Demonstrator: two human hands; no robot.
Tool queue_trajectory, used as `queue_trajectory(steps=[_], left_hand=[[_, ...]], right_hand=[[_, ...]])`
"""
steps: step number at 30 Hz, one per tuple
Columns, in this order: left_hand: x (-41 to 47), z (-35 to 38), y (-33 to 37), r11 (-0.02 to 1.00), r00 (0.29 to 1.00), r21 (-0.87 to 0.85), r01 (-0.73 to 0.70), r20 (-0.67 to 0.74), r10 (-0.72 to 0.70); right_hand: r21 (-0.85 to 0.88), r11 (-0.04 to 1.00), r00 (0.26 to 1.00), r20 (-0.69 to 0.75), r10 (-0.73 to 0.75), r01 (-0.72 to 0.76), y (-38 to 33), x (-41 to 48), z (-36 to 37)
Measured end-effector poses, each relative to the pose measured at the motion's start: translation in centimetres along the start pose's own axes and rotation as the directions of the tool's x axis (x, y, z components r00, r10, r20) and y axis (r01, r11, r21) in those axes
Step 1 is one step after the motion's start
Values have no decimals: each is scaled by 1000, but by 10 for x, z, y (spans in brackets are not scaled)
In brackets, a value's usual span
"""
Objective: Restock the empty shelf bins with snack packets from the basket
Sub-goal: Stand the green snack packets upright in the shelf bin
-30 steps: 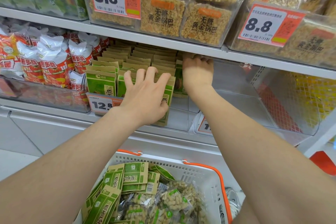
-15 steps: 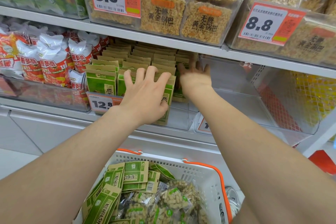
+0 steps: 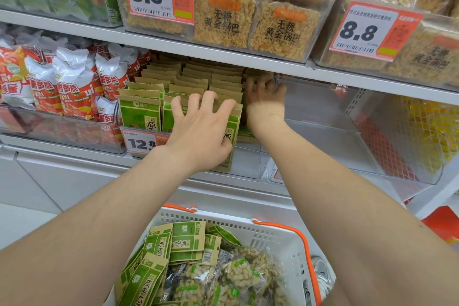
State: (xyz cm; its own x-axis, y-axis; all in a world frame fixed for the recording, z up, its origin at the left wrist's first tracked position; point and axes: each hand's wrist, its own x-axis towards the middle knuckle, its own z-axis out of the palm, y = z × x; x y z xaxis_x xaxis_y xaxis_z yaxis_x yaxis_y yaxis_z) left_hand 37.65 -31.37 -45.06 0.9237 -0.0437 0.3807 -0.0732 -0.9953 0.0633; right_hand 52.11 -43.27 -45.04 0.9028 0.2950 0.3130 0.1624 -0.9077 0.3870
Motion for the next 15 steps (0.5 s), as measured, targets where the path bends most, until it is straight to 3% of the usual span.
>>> queue_trajectory(steps=[9,15], left_hand=[[1,-1,0,1000,1000,5,4,5,-4],[-1,-2,1,1000,1000,-12,8,11,-8]], right_hand=[[28,996,994,-66,85,-83,0,4,-1],[67,988,989,-35,141,-138,6,4,-3]])
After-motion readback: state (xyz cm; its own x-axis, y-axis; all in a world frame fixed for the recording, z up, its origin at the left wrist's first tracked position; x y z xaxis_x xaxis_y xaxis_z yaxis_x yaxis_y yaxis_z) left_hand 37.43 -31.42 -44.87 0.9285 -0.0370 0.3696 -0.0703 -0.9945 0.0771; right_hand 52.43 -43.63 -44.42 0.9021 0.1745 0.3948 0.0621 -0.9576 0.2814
